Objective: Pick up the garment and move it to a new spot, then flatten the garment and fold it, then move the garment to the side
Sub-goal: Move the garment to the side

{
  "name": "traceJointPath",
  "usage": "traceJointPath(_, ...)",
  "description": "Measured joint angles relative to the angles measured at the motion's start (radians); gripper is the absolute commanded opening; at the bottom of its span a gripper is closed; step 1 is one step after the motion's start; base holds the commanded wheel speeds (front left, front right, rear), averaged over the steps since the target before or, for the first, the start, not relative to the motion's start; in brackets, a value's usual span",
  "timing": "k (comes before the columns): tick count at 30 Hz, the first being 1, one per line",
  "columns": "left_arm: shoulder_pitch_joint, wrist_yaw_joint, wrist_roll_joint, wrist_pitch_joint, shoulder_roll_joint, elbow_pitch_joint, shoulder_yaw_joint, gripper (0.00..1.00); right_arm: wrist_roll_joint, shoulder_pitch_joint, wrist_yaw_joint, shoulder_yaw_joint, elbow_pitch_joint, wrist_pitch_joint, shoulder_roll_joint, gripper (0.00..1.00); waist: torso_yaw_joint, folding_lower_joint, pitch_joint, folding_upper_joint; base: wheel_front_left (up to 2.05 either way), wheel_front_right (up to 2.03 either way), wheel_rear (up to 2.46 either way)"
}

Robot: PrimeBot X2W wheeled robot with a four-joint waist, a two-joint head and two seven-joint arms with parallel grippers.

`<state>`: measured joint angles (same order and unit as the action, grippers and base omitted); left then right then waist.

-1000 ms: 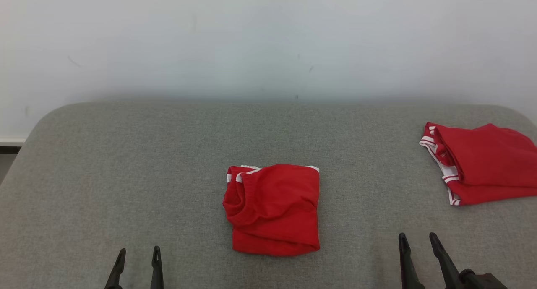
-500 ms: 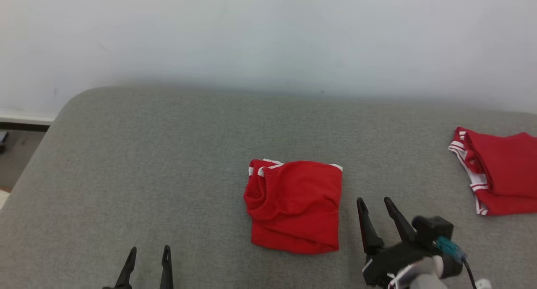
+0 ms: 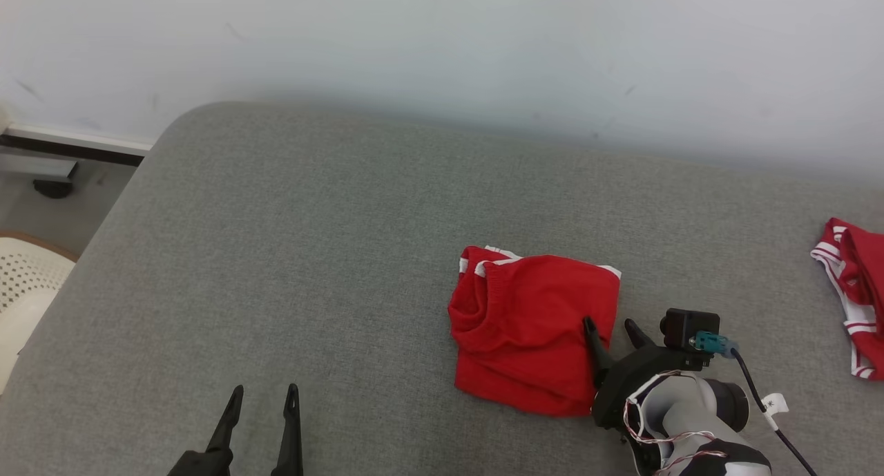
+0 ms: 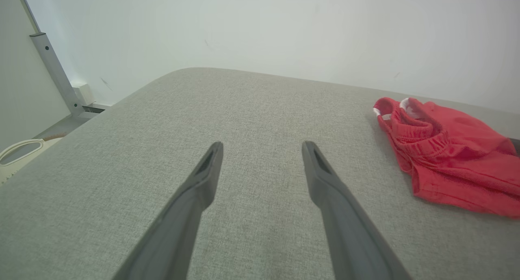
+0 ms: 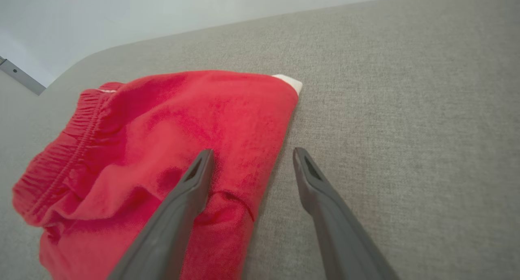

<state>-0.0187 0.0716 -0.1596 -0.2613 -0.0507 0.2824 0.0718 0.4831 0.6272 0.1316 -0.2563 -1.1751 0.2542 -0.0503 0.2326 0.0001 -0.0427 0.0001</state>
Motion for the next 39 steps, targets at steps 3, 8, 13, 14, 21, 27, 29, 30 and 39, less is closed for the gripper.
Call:
traceJointPath(3,-0.005,0.000,0.000,0.000,0.000,0.000,0.004,1.00,0.078,0.009,0.000,-0.046,-0.038,-0.021,0.000,1.00,0.018,0.0000,-0.009,0.0000,0.00,0.00,0.00)
traceJointPath(8,-0.011,0.000,-0.002,0.000,0.000,0.005,0.011,1.00,0.181,0.007,0.000,-0.108,-0.053,-0.062,-0.001,1.00,0.025,0.0000,-0.019,0.0000,0.00,0.00,0.00)
traceJointPath(13,-0.022,0.006,-0.002,0.000,0.000,0.020,0.013,1.00,0.299,-0.024,0.000,-0.188,-0.024,-0.059,-0.003,0.00,0.029,-0.0001,0.001,0.0000,0.00,0.00,0.00)
traceJointPath(14,-0.022,0.006,-0.002,0.000,0.000,0.020,0.010,1.00,0.311,-0.026,0.000,-0.203,-0.028,-0.049,-0.002,0.00,0.029,-0.0001,0.004,0.0000,0.00,0.00,0.00)
traceJointPath(21,-0.021,0.009,0.002,0.000,0.000,0.012,-0.025,1.00,0.272,0.015,0.000,-0.293,-0.054,0.003,0.001,0.00,-0.003,0.0000,0.008,0.0000,0.00,0.00,0.00)
traceJointPath(27,-0.009,0.013,-0.012,0.000,0.000,-0.011,-0.043,1.00,0.125,0.082,0.000,-0.321,0.008,0.010,-0.091,0.00,-0.060,-0.0001,-0.001,0.0000,0.00,0.00,0.00)
traceJointPath(29,-0.008,0.014,-0.019,0.000,0.000,-0.016,-0.041,1.00,0.087,0.094,0.000,-0.337,0.034,0.010,-0.129,0.00,-0.083,0.0000,-0.009,0.0000,0.00,0.00,0.00)
traceJointPath(30,-0.009,0.014,-0.022,0.000,0.000,-0.021,-0.041,1.00,0.070,0.102,0.000,-0.346,0.047,0.010,-0.141,0.00,-0.094,-0.0001,-0.013,0.0000,0.00,0.00,0.00)
traceJointPath(39,-0.077,0.034,-0.002,0.000,-0.002,-0.049,-0.054,1.00,0.010,0.242,0.000,-0.460,0.075,-0.006,-0.280,0.00,-0.188,0.0001,-0.091,0.0000,0.00,0.00,0.00)
